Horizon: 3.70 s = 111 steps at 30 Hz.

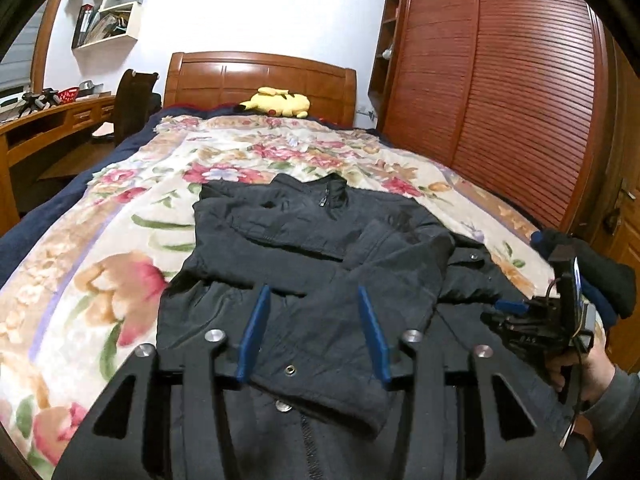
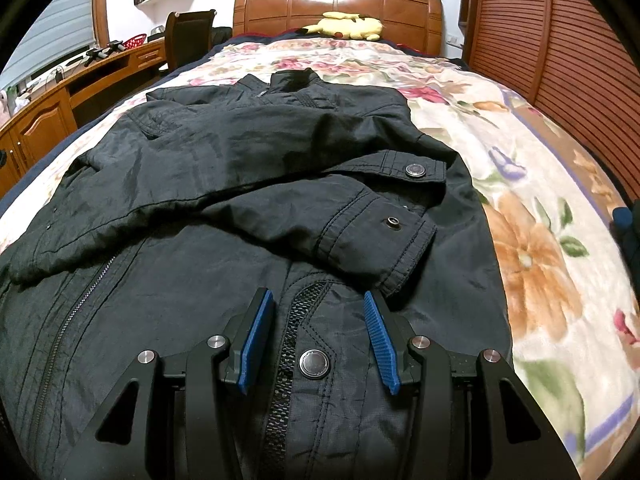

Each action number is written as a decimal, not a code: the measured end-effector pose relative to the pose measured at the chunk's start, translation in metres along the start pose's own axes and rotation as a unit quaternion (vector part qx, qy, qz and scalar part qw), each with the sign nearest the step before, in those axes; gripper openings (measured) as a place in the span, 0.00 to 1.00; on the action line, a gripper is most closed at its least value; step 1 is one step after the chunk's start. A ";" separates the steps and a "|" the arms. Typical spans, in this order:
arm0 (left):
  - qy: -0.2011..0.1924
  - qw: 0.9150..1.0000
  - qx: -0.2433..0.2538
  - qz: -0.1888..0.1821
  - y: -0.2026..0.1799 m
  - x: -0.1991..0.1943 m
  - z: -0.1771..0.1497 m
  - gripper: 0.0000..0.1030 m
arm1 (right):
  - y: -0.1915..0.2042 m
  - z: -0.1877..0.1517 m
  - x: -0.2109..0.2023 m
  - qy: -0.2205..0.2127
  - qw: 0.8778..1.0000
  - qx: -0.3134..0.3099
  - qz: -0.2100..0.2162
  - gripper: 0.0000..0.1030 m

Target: Fold large clothes

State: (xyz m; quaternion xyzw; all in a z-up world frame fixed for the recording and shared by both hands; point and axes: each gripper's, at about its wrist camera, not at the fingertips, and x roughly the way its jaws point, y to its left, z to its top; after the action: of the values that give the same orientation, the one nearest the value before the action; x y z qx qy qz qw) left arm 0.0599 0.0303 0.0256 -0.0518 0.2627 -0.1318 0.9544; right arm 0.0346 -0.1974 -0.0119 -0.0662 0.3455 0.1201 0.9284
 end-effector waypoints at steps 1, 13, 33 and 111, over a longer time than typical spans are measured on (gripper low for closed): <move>0.007 1.000 0.003 0.002 0.000 0.002 -0.003 0.53 | 0.000 0.000 0.000 0.000 1.000 0.000 0.000 0.48; 0.024 1.000 0.006 0.017 0.003 -0.017 -0.031 0.77 | -0.003 0.002 -0.006 0.004 1.000 0.004 0.002 0.48; 0.056 0.996 0.018 0.069 0.018 -0.083 -0.085 0.77 | -0.046 -0.067 -0.127 -0.020 0.999 0.011 -0.028 0.48; -0.157 0.986 0.062 -0.008 -0.023 -0.289 -0.026 0.05 | -0.037 -0.118 -0.368 -0.233 0.971 -0.047 0.012 0.12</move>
State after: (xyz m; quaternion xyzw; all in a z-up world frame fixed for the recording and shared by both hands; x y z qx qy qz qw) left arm -0.1980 0.0878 0.1484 -0.0147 0.1007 -0.1452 0.9842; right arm -0.2992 -0.3228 0.1426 -0.0758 0.1146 0.1598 0.9775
